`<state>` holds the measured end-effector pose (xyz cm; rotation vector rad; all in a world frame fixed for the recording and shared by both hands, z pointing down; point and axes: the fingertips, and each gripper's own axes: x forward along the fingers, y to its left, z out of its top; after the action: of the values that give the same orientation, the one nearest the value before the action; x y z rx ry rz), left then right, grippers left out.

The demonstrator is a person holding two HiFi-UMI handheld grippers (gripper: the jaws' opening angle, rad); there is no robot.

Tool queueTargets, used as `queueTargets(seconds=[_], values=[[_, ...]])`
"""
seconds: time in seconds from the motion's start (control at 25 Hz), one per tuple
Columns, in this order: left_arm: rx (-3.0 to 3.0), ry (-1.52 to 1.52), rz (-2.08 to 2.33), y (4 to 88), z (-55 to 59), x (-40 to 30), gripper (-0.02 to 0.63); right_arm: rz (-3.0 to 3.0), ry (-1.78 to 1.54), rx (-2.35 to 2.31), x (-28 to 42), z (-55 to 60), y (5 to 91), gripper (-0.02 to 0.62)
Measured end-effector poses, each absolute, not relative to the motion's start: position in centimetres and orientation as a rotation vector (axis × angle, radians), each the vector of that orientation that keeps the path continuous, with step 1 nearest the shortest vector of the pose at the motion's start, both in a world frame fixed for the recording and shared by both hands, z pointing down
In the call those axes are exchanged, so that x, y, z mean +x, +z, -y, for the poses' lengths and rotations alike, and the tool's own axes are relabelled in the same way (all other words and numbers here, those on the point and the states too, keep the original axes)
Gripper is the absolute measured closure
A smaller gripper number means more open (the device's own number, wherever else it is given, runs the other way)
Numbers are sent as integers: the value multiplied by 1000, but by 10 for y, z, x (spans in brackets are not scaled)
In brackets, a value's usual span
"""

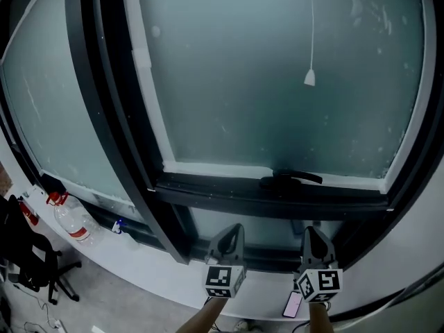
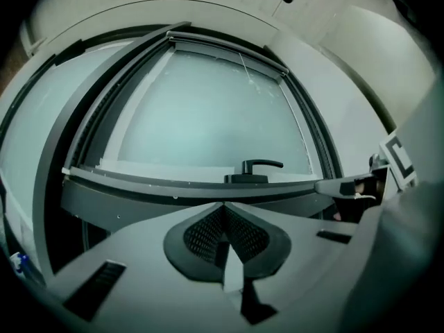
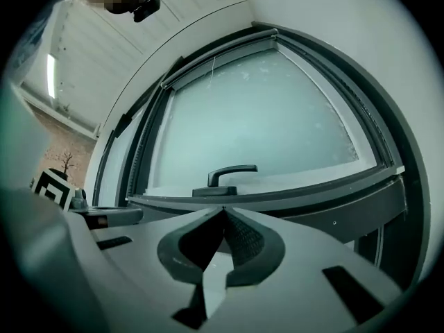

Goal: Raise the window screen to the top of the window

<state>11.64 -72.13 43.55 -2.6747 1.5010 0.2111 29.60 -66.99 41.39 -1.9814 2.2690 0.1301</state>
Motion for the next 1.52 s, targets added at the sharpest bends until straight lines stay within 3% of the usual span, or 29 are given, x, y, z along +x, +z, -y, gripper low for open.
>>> queueTargets(seconds=[0.64, 1.2, 1.52], values=[[-2677, 160, -1468, 445, 646, 96, 603, -2261, 66, -2051, 259, 593, 431, 588], [-2670, 129, -1453, 452, 387, 72, 603, -2346, 47, -2037, 210, 337, 457, 588], [-2687, 189, -1363, 424, 310, 61, 603, -2314, 64, -2160, 214, 243, 452, 588]])
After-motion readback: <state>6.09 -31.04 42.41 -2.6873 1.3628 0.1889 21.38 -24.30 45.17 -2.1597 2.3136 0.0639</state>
